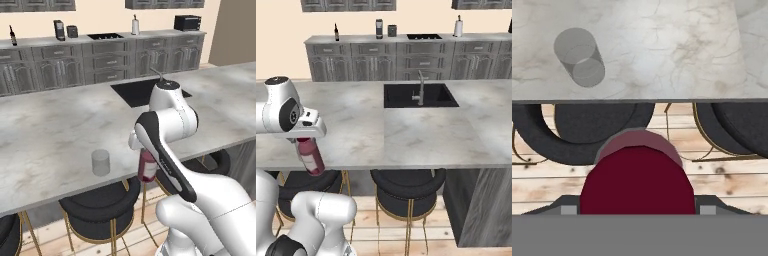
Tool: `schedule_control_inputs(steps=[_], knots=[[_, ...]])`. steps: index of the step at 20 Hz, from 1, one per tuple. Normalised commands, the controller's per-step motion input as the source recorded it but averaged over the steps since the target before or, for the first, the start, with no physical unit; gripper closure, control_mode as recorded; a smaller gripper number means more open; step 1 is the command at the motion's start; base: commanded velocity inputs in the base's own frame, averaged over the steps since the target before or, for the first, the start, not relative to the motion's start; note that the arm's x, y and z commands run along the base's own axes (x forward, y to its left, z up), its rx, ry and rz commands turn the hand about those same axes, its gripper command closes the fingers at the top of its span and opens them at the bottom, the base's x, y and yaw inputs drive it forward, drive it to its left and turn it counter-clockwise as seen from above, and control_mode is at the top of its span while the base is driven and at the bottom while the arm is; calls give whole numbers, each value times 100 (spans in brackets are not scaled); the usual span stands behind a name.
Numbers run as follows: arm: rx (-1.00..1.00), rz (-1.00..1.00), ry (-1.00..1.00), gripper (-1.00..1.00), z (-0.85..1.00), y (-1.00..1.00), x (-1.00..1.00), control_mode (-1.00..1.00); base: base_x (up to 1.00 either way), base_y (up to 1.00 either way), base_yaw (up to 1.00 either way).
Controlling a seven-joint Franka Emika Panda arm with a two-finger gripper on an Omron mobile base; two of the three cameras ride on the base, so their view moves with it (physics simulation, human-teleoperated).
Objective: There is a wine glass and glass cup on the dining counter. Place the wine bottle next to the wine glass and the juice bottle next to the glass cup.
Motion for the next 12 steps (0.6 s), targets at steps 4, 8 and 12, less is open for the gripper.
schedule_control_inputs(steps=[4,8,12], knots=[[0,0,0,100,0,0,0,100,-1,0,2],[0,9,0,100,5,0,6,-100,0,0,2],[2,19,0,100,20,0,19,-100,0,0,0]])
